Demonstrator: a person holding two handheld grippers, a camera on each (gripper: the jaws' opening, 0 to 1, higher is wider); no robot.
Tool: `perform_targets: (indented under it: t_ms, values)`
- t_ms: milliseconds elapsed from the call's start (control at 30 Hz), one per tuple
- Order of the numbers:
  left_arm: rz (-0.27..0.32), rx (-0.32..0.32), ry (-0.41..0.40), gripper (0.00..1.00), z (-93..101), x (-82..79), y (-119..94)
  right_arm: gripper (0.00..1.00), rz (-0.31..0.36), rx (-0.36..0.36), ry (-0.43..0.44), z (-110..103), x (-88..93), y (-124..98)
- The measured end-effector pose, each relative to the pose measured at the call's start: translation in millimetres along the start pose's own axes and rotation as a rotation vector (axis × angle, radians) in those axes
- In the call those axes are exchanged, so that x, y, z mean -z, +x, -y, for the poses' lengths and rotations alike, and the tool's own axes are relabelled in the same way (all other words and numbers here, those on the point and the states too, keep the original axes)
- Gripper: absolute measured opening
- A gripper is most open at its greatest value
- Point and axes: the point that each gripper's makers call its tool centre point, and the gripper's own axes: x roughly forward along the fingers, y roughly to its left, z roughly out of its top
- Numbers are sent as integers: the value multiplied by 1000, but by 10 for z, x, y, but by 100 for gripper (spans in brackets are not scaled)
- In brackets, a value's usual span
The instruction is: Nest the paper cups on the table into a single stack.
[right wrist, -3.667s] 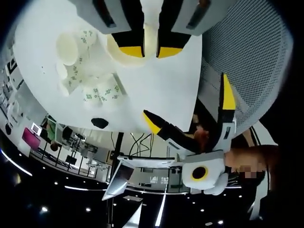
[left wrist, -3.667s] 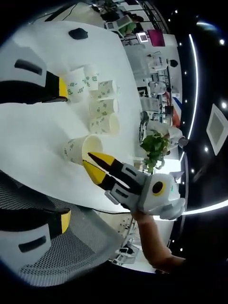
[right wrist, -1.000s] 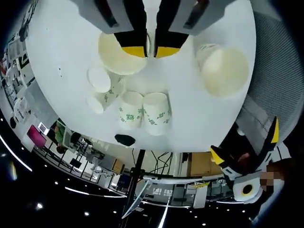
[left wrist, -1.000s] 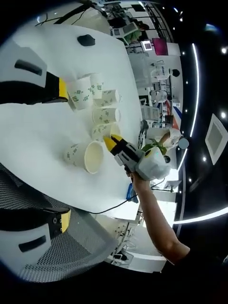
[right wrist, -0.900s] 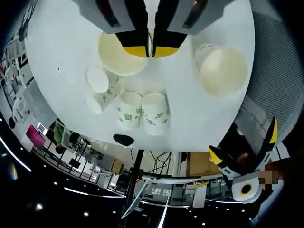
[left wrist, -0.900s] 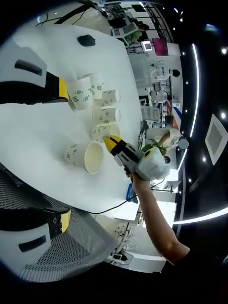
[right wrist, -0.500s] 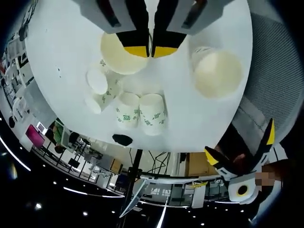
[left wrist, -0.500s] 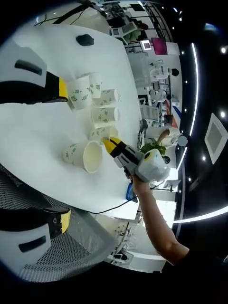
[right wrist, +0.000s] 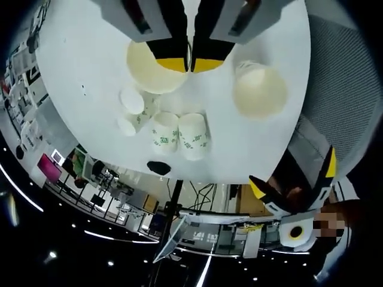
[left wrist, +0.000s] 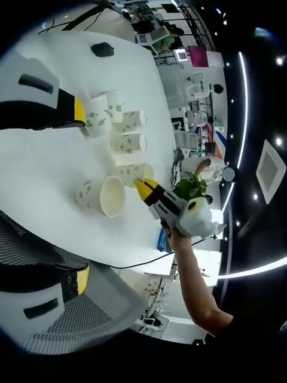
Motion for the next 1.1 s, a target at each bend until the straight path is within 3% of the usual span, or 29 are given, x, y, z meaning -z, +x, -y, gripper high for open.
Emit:
perform_targets:
  t_ms: [567, 1100]
  values:
    - [22, 3, -9, 95, 10, -78, 0, 0, 79, 26, -22, -90, -310, -395]
    - [21, -16, -23, 99, -16, -53, -5, 0, 122, -26, -73, -439, -593, -559]
